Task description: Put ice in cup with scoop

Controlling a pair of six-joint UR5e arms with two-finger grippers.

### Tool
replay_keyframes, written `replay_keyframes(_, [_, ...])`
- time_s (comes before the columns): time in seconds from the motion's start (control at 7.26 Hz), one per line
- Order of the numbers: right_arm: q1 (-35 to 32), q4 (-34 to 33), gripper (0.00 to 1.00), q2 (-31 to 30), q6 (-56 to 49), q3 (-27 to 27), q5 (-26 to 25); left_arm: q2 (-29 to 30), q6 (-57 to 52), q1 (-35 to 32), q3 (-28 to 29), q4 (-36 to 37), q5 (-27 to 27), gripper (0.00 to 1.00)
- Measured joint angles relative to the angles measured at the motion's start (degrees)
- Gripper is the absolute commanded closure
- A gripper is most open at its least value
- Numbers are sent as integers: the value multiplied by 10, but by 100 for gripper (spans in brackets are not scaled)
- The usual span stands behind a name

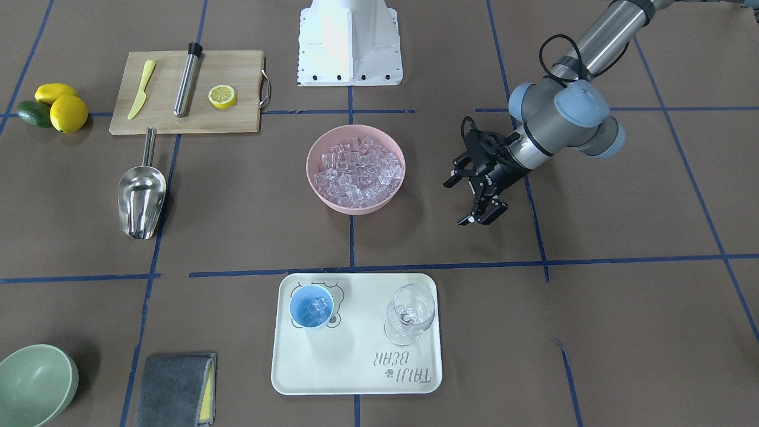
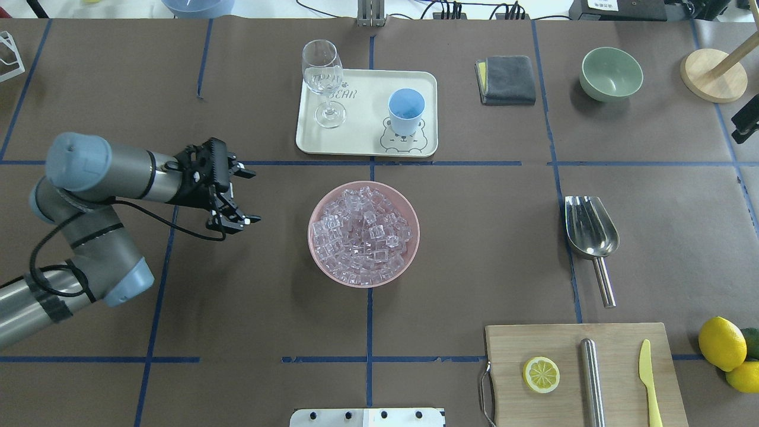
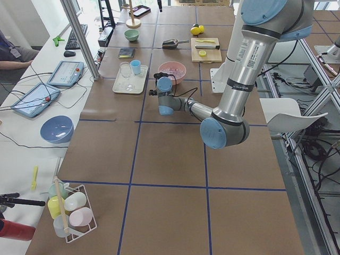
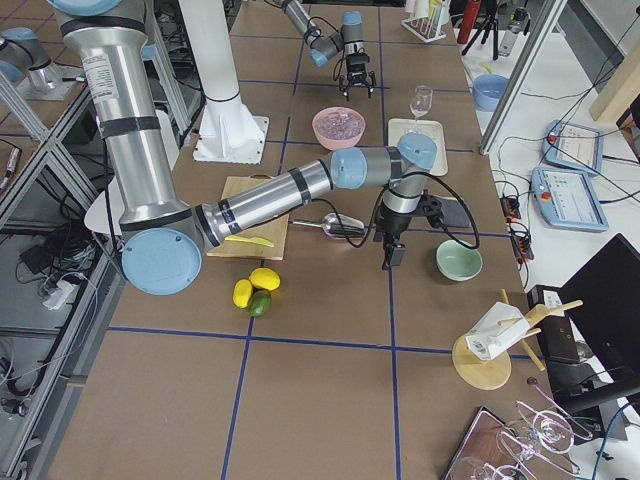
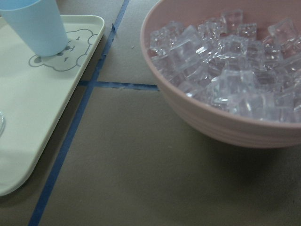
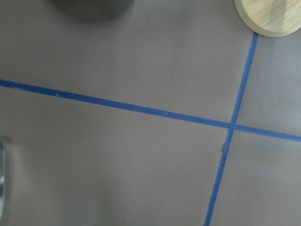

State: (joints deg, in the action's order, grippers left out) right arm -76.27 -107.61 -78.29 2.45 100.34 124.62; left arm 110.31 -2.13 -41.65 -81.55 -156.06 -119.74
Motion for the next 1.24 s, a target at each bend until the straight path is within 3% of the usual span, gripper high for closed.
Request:
replay_keyframes(0.28, [-37,143,0,-29,-17,-86,6,-18,-13,-70,-4,40,-44,0])
replay_keyframes(0.55, [-90,209,0,-62,-52,-130,38,-20,-44,-135,-22,131,-53,0])
replay_keyframes(0.83, [-132,208,0,-93,-71,-129,70,-37,-127,-203,-30,188,-54,0])
replay_keyframes(1.1, [-144,170,0,-90,-69,-121,70,-89,-171,-273,-31,217,-59,0])
replay_keyframes(1.24, [-145,162,0,-88,-68,-120,68,-103,-175,-311,-33,268,-72,0])
